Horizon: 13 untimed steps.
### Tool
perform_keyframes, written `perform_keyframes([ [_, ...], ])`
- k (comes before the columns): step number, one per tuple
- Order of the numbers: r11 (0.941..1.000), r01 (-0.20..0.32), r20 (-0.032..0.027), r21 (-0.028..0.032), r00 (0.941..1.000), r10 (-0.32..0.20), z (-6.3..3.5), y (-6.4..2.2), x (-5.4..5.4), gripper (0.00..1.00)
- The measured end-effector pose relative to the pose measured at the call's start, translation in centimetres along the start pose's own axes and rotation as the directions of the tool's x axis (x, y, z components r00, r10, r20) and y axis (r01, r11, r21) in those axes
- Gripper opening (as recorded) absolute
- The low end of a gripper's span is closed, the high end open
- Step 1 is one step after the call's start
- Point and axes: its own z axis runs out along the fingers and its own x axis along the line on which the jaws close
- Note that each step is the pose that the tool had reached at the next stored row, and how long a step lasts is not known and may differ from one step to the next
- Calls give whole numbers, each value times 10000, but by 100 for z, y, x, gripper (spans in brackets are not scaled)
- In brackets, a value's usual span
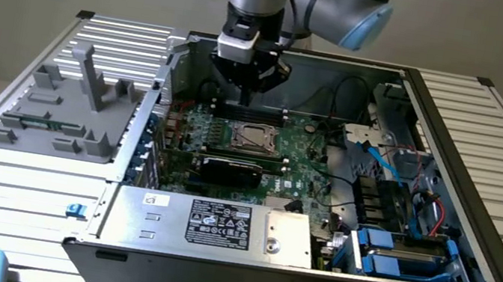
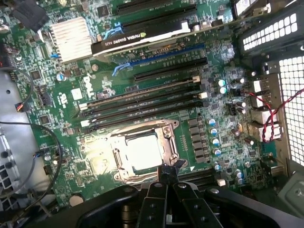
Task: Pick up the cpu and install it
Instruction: 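Install the first cpu locking lever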
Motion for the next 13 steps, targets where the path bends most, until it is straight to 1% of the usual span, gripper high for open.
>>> perform_keyframes([
  [2, 10000, 1, 18, -72, 10000, 0, -46, -12, 32, 11],
  [4, 9999, 0, 48, -128, 10000, 0, -85, -23, 64, 11],
  [13, 9999, 0, 52, -131, 10000, 1, -86, -24, 66, 11],
])
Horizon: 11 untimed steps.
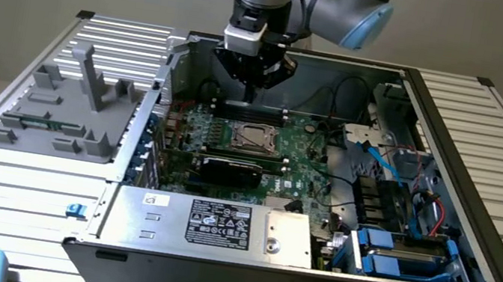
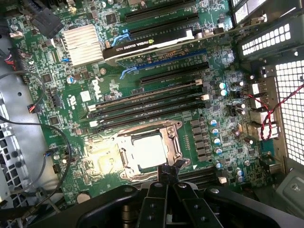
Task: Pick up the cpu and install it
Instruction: 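Install the first cpu locking lever, then install the second cpu locking lever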
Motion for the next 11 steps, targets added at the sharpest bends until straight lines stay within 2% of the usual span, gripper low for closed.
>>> perform_keyframes([
  [11, 10000, -1, -1, 0, 10000, 1, 0, 1, -3, 11],
])
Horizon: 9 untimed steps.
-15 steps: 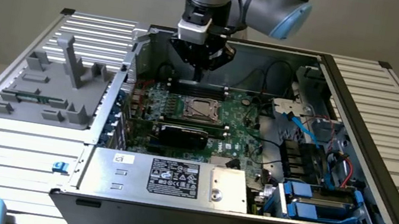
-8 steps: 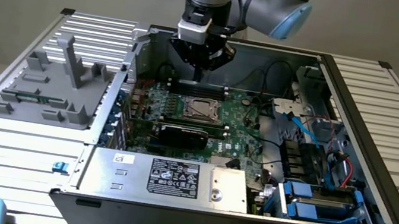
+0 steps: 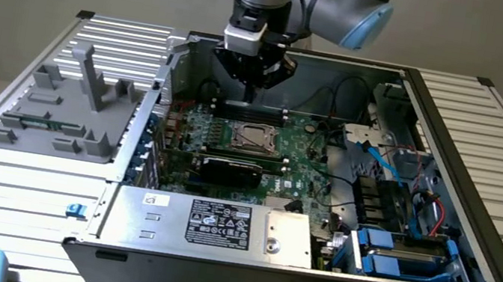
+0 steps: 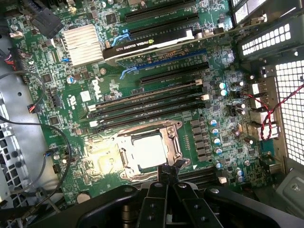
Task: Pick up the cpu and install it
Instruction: 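Install the second cpu locking lever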
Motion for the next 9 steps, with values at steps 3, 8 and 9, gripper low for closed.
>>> perform_keyframes([
  [3, 10000, 19, 79, -59, 10000, -19, -1, 2, -9, 11],
  [8, 9995, 86, 370, -309, 9993, -74, -1, 11, -9, 11],
  [9, 9995, 86, 419, -313, 9991, -73, -2, 25, -5, 11],
])
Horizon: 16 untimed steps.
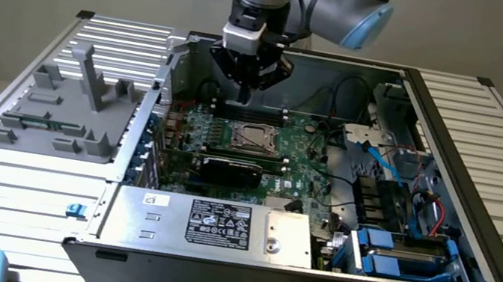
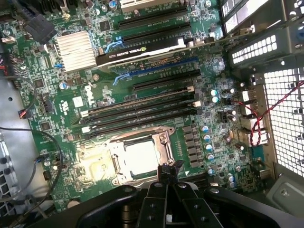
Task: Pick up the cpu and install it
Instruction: 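Install the second cpu locking lever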
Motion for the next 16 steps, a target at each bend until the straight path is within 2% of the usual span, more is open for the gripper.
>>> perform_keyframes([
  [5, 9999, -7, 249, 113, 9997, 4, -4, 111, 34, 11],
  [6, 9999, -7, 272, 126, 9996, 4, -4, 121, 37, 11],
  [15, 9999, -8, 275, 124, 9996, 5, -5, 123, 37, 11],
  [16, 9999, -9, 293, 105, 9996, 6, -5, 123, 38, 11],
])
